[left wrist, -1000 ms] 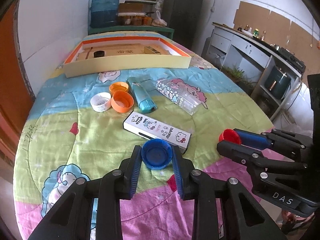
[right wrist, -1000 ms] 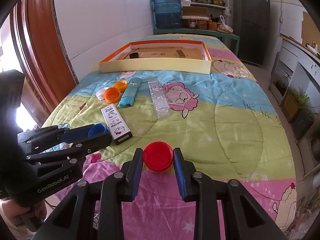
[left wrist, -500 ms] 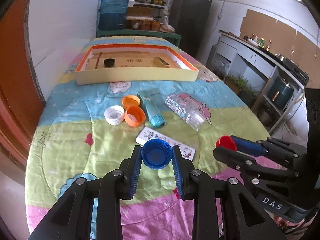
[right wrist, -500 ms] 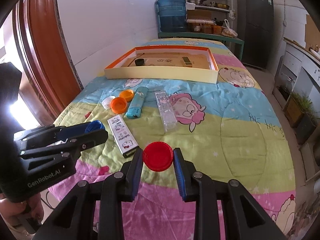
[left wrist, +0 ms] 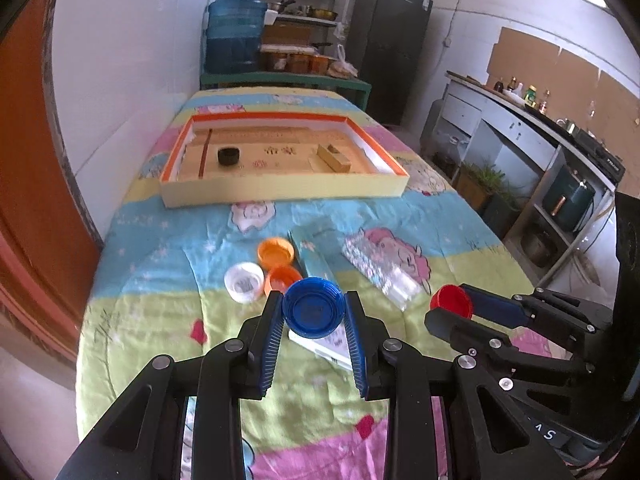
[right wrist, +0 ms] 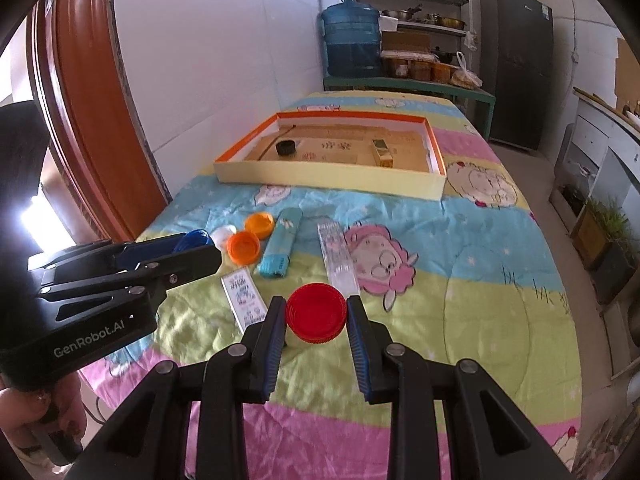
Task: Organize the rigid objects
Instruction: 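Carry the red and blue caps with both tools into the GOLDENLEAF box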
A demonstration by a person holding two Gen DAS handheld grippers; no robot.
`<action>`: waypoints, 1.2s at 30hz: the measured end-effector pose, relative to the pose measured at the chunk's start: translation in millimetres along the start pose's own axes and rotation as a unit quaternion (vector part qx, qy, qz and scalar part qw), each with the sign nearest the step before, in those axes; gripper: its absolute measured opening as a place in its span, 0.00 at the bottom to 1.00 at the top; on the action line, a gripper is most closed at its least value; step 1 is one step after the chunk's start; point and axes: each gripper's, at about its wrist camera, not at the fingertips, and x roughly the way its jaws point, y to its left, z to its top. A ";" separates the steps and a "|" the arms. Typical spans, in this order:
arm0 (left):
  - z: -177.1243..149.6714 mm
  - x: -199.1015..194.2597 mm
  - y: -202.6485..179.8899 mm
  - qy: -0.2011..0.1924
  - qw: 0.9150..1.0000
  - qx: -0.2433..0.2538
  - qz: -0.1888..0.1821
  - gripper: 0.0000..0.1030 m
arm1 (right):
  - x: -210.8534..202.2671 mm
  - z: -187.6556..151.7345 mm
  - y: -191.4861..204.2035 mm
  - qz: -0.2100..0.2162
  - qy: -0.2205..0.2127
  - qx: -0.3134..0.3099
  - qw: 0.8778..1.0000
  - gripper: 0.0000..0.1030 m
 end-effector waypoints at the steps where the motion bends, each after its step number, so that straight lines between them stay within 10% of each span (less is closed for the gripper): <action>1: 4.5 -1.0 0.2 -0.004 1.000 0.001 0.002 0.30 | 0.6 3.7 0.2 0.002 -0.002 -0.001 1.000 0.30; 36: 151.9 21.1 24.7 -0.064 0.998 -0.001 0.026 0.30 | 33.1 124.8 -35.4 -0.031 -0.045 -0.002 0.999 0.30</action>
